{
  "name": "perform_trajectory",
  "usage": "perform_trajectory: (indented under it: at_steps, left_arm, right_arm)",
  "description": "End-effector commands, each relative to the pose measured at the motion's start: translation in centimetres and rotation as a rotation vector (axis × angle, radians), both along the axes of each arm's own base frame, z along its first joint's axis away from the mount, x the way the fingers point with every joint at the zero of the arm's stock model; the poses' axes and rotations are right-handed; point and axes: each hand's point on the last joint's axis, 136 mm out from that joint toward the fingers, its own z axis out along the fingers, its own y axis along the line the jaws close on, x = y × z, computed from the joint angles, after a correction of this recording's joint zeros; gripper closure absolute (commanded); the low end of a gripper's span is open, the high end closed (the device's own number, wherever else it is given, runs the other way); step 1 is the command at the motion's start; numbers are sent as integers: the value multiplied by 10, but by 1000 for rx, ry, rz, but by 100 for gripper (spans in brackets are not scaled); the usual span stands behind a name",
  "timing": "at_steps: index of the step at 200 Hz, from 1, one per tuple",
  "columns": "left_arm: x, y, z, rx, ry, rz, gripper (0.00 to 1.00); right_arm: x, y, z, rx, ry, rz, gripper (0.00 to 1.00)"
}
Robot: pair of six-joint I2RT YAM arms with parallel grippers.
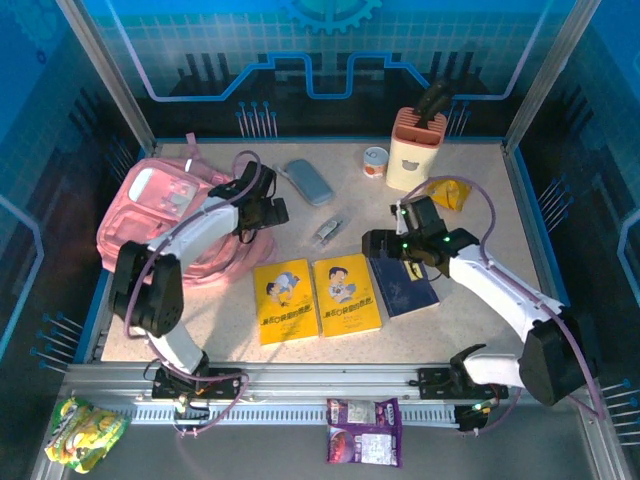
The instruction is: Pack the student bag
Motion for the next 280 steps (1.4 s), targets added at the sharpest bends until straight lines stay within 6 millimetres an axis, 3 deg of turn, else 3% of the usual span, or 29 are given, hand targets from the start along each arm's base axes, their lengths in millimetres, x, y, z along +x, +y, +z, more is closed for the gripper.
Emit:
perform_trajectory:
  at_steps: [1,41,81,93,109,132,168,191,217,245,263,280]
  left_arm:
    - [10,6,-10,85,67,1,4]
    - [42,16,-25,218,113,31,4]
    - [54,35,-41,321,172,103,8]
    - [55,39,-44,347,173,117,13]
    - [59,30,-56,302,187,84,18]
    - [62,26,-59,301,192,58,36]
    - [68,22,-31,294,114,-27,76]
    - [65,19,2,317,68,-105,100]
    - [56,4,49,319,-13,-270,100]
    - [29,-15,92,268,-97,-419,100]
    - [-6,-36,97,141,-104,-492,100]
    - [-39,-43,87,106,-93,-514,100]
  right_arm:
    - [-5,19,2,15,21,44,0]
    - [-6,33,4,-28,18,91,0]
    - [-6,36,11,-43,-13,103,0]
    - [-7,37,12,-46,-20,108,0]
    - [-7,37,13,-46,-31,109,0]
    - [-7,38,14,-45,-39,111,0]
    - [-5,39,18,-42,-59,116,0]
    - [-4,39,23,-44,-76,120,0]
    - [-5,40,33,-29,-92,123,0]
    - [-8,38,44,-18,-92,110,0]
    - [-10,23,52,-107,-140,39,0]
    - [-12,13,59,-146,-180,2,0]
